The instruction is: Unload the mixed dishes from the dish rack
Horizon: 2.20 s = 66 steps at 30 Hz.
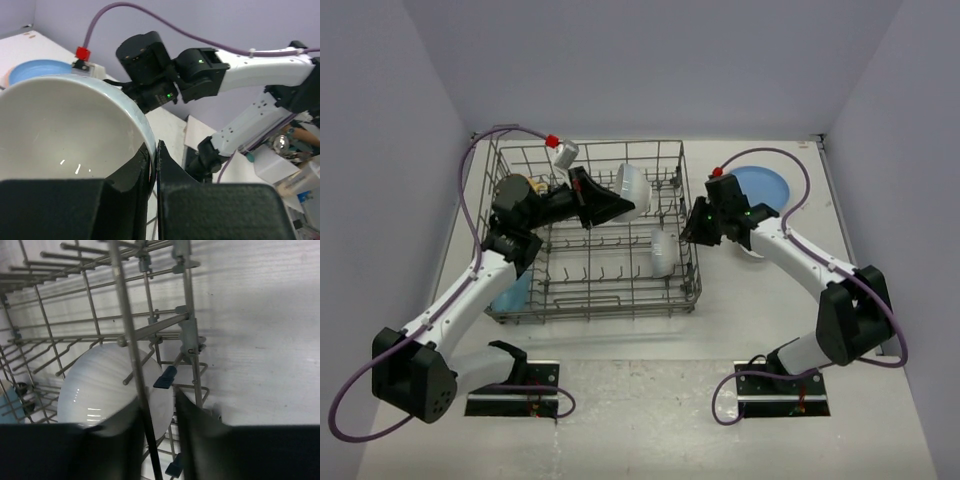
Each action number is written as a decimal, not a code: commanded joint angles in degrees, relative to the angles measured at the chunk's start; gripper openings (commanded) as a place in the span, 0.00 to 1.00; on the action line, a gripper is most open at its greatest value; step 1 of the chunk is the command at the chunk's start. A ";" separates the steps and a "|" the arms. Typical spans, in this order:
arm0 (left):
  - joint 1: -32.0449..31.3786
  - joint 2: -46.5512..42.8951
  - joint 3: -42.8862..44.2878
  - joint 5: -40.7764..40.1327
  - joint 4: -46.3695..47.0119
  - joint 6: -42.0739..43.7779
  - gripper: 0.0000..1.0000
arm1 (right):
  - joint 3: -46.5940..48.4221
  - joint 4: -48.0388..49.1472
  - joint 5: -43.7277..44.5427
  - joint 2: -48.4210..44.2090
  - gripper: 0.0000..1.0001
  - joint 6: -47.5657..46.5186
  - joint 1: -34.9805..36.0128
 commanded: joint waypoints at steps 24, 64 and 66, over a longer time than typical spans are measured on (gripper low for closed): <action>-27.74 20.82 39.26 -33.78 -57.58 70.46 0.00 | 39.05 -30.30 2.12 -5.83 0.99 -21.02 0.59; -10.79 3.18 8.35 -28.78 -31.15 22.75 1.00 | 4.78 -15.46 4.94 -11.90 0.00 -15.92 -33.85; -10.00 2.73 5.88 -27.99 -31.05 19.42 1.00 | 4.33 -14.84 5.90 -10.05 0.00 -15.57 -34.56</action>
